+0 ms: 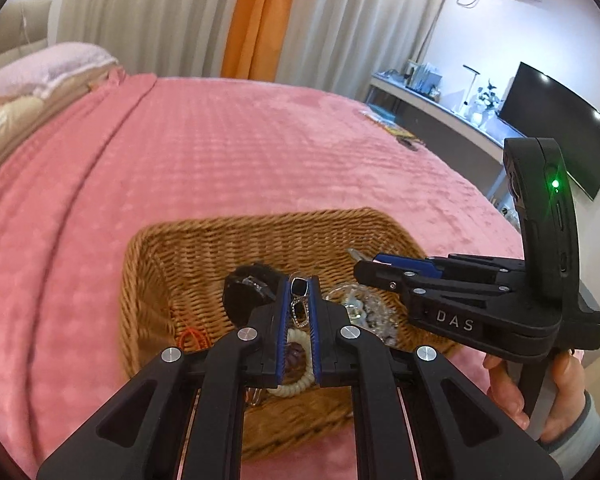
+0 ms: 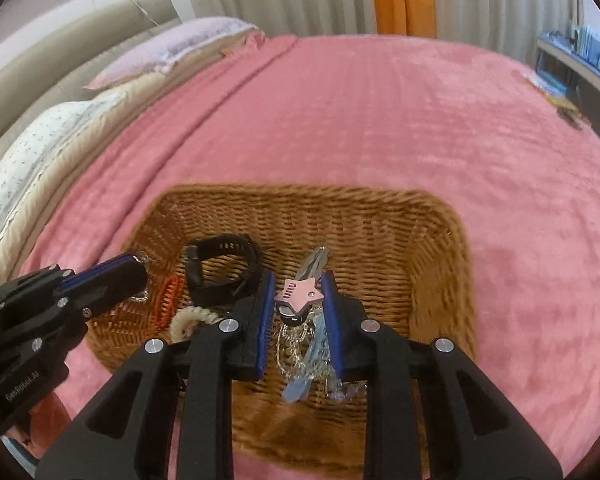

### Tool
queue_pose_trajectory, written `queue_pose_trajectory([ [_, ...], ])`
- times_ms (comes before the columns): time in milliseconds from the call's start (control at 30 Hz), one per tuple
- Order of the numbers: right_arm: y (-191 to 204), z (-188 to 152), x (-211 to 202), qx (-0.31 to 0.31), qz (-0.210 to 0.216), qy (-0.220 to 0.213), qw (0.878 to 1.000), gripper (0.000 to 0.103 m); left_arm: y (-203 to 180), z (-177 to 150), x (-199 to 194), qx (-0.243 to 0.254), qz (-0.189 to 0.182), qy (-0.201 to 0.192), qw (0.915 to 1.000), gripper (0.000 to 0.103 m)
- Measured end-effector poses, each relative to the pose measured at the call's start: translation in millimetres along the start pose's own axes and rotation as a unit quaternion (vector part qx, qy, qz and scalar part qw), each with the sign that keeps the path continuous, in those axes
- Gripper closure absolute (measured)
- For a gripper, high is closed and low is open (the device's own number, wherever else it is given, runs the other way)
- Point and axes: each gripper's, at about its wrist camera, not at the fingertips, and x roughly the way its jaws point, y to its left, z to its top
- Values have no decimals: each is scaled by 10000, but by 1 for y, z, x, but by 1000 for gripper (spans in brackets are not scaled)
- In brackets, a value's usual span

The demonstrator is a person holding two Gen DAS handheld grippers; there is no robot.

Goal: Organize jewelry

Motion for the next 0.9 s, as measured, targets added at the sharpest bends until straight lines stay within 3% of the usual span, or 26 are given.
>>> queue_pose_trajectory([
  [200,-5,1,4,87,68,121,9999,81,9,-2,12,-187,-40,139,9997,93],
  [333,-6,2,-3,123,58,37,9999,57,13,-1,7,-262,-67,71,9996,70],
  [500,-4,-2,-12,126,109,-40,9999,57,12,-2,-3,-289,-77,-21,9995,63],
  [533,-3,-4,-15,136,136,-75,9998,57,12,-2,-6,-295,-77,-50,9995,56],
  [700,11,-15,-55,-32,24,-473,9989,55,6,-5,-40,-303,-63,-437,9986,42],
  [833,24,-27,-99,-129,-35,-955,9953,40,-11,-10,-87,-111,99,-870,9961,33],
  [900,32,-36,-121,-200,-76,-1206,9925,40,-22,-15,-108,4,170,-1072,9941,30],
])
